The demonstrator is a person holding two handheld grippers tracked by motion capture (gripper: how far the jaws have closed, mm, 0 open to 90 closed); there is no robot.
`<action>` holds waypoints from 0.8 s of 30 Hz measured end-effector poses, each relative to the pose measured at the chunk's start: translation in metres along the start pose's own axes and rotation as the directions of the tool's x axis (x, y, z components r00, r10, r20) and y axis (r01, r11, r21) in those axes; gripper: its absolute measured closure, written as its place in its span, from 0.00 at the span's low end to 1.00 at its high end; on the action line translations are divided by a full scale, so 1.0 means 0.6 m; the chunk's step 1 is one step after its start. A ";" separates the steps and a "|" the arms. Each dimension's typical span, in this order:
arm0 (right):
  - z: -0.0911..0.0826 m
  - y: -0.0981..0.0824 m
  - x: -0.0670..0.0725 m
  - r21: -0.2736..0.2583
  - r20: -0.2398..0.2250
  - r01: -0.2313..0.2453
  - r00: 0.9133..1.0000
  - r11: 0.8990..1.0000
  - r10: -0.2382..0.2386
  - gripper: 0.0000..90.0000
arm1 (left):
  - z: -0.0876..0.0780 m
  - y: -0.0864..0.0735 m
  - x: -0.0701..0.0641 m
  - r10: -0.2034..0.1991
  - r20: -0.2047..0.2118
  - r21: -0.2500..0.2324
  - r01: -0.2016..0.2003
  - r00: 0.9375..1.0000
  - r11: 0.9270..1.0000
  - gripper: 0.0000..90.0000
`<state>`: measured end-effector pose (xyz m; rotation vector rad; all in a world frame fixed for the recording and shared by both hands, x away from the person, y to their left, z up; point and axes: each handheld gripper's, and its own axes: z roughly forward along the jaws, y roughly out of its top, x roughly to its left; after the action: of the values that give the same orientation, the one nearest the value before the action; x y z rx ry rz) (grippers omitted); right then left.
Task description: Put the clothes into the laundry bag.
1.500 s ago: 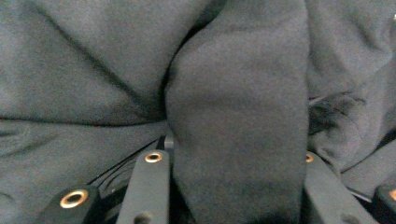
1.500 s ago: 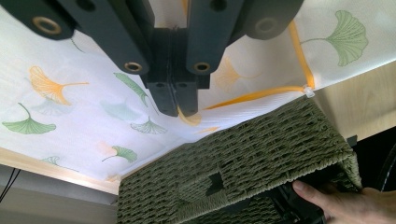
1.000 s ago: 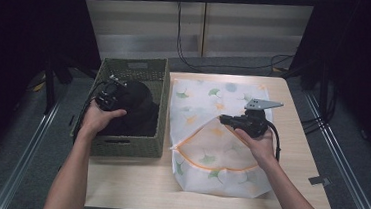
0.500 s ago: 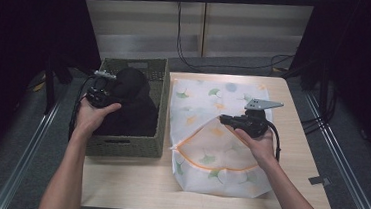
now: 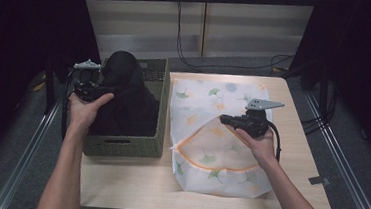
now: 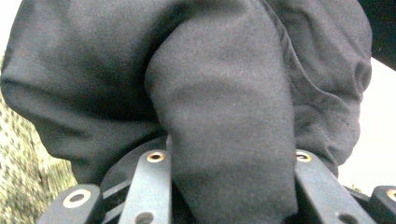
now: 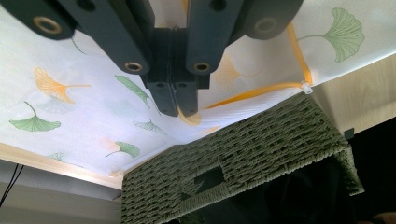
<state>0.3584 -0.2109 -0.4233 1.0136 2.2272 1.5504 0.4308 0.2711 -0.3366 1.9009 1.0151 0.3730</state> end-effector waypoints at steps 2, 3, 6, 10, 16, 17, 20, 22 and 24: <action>-0.001 0.000 0.000 -0.002 0.001 -0.001 1.000 1.000 0.001 1.00 | -0.007 0.006 -0.002 -0.007 0.000 -0.028 0.007 1.000 1.000 0.74; -0.001 0.001 0.000 -0.003 0.002 -0.002 1.000 1.000 0.002 1.00 | -0.011 0.009 -0.003 -0.005 0.003 -0.040 0.005 1.000 0.999 0.74; -0.002 0.001 0.000 -0.006 0.003 -0.001 1.000 1.000 0.001 1.00 | -0.016 0.013 -0.004 -0.008 0.005 -0.060 0.008 1.000 0.998 0.74; -0.004 0.002 0.000 -0.009 0.003 0.000 1.000 1.000 0.000 1.00 | -0.029 0.019 -0.007 0.002 0.008 -0.097 -0.002 1.000 0.995 0.74; -0.004 0.002 0.000 -0.009 0.004 -0.002 1.000 1.000 0.002 1.00 | -0.049 0.033 -0.013 0.020 0.005 -0.140 -0.019 1.000 0.990 0.74; -0.004 0.002 0.000 -0.010 0.004 -0.002 1.000 1.000 0.002 1.00 | -0.052 0.036 -0.015 0.022 0.003 -0.149 -0.021 1.000 0.989 0.74; -0.004 0.002 0.000 -0.009 0.004 -0.001 1.000 1.000 0.001 1.00 | -0.058 0.042 -0.018 0.025 0.014 -0.168 -0.022 1.000 0.985 0.74; -0.004 0.002 0.000 -0.011 0.005 -0.002 1.000 1.000 0.002 1.00 | -0.063 0.047 -0.021 0.033 0.013 -0.180 -0.030 0.999 0.983 0.74; -0.005 0.002 0.000 -0.010 0.004 -0.002 1.000 1.000 0.003 1.00 | -0.073 0.058 -0.027 0.045 0.010 -0.203 -0.042 0.999 0.978 0.74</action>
<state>0.3573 -0.2126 -0.4211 1.0162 2.2144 1.5575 0.4113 0.2760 -0.2822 1.7416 0.8917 0.4694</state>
